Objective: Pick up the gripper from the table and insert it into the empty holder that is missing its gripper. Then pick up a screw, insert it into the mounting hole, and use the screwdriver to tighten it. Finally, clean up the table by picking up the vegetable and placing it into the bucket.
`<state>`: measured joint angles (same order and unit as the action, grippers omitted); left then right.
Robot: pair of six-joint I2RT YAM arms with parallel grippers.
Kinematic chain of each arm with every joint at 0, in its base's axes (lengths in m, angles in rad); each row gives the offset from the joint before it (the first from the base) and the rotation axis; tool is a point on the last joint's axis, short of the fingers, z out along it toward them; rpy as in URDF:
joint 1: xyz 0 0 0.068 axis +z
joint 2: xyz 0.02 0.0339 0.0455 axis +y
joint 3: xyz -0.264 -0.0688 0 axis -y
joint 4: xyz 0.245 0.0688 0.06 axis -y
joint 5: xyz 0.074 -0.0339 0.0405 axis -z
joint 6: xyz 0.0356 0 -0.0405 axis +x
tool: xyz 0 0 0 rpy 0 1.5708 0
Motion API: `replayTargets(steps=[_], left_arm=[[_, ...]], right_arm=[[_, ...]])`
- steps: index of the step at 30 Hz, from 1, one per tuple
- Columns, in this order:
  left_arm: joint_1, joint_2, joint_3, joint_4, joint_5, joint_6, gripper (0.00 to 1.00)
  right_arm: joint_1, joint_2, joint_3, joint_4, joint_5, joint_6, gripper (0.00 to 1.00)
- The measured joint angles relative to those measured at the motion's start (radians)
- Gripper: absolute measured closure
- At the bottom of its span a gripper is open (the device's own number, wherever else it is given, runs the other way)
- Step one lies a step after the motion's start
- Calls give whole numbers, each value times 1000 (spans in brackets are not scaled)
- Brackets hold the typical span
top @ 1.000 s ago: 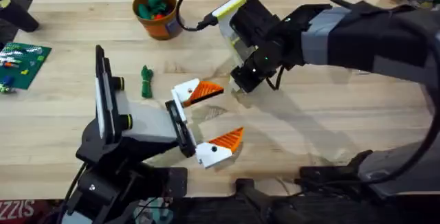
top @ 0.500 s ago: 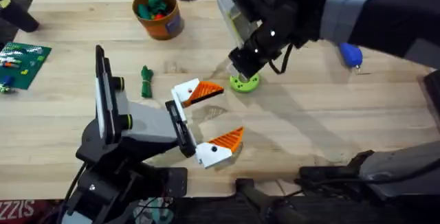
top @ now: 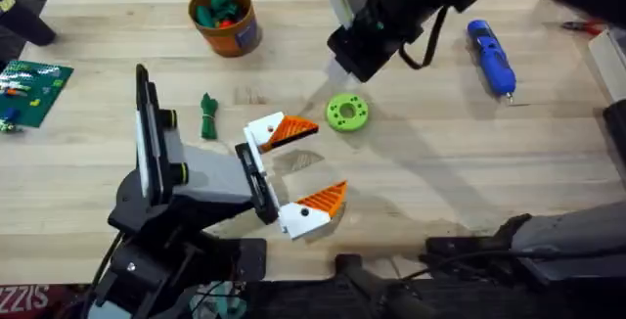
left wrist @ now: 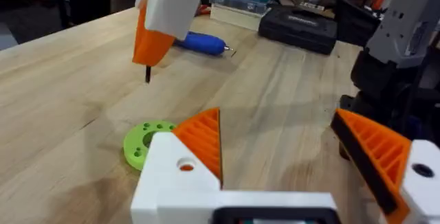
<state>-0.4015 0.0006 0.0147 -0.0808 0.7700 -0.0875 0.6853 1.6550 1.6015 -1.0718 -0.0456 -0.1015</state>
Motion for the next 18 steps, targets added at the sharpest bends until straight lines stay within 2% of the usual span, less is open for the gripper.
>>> replayTargets(steps=[13,18], left_arm=[[0,0,0,0,0,0,14],[0,0,0,0,0,0,14]], right_arm=[[5,0,92,-84,0,-20,995],[44,0,116,-97,-1,-23,995]])
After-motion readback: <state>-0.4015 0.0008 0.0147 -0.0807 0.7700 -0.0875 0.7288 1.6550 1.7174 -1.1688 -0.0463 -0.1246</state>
